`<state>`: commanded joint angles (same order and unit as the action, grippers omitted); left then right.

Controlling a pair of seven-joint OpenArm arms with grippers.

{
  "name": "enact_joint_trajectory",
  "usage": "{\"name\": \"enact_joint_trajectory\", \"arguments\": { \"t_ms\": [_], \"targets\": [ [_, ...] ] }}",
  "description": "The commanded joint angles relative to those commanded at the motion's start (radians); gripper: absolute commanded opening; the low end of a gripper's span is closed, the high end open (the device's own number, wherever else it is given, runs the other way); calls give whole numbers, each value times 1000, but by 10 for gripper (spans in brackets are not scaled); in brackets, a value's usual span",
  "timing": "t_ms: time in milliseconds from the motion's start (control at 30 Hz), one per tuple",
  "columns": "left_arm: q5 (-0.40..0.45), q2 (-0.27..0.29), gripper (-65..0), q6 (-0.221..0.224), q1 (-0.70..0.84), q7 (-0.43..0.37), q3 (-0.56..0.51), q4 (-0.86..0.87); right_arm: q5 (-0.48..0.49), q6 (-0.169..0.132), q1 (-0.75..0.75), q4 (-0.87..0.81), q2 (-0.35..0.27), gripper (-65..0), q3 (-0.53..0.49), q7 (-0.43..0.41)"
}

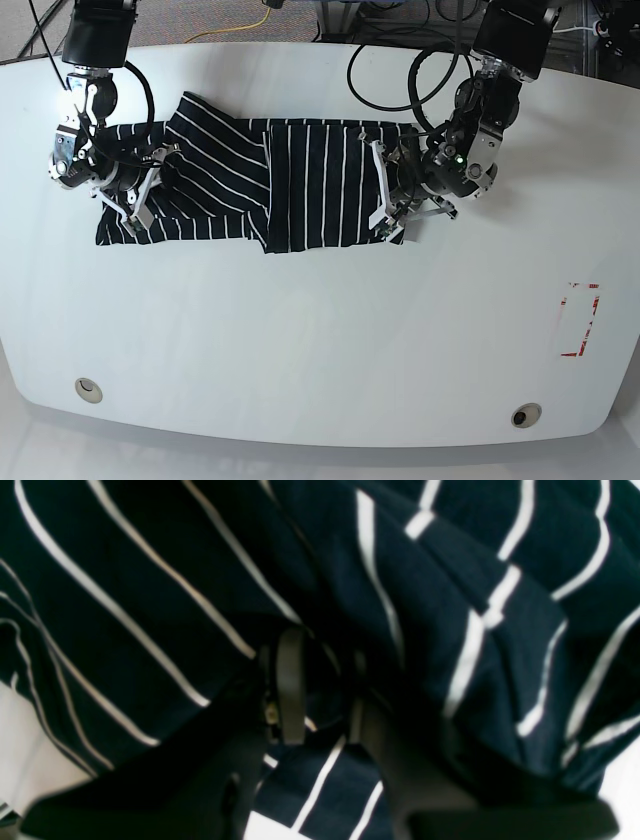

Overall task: Layout the t-shirt on the table in an organized manner, then fold the t-shirt properly
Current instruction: 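Grasp the strip's other end with the right gripper and lift it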

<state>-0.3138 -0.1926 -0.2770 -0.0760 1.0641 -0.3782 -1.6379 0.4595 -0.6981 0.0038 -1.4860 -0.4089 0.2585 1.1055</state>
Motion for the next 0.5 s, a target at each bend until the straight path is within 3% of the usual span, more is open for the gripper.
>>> {"name": "enact_joint_trajectory", "arguments": {
  "t_ms": [133, 267, 333, 400, 433, 467, 500],
  "targets": [
    [0, -15, -650, 0, 2, -34, 0, 37, 17, 0, 25, -21, 0, -526, 2, 23],
    [0, -37, -650, -2, 5, -63, 0, 51, 98, 0, 54, -34, -6, -503, 57, 83],
    [0, -37, -650, -2, 5, -66, 0, 51, 146, 0, 64, -52, -8, -441, 104, 107],
    [0, -37, -650, -2, 5, -66, 0, 51, 207, 0, 71, -91, -9, -314, 176, 141],
    [0, -37, -650, -2, 6, -66, 0, 51, 218, 0, 71, -100, -9, -285, 190, 147],
    [0, -41, -650, -2, 6, -66, 0, 51, 242, 0, 74, -129, -9, -184, 233, 169],
    [0, -48, -650, -2, 6, -66, 0, 51, 253, 0, 80, -143, -9, -127, 258, 181]
  ]
}}
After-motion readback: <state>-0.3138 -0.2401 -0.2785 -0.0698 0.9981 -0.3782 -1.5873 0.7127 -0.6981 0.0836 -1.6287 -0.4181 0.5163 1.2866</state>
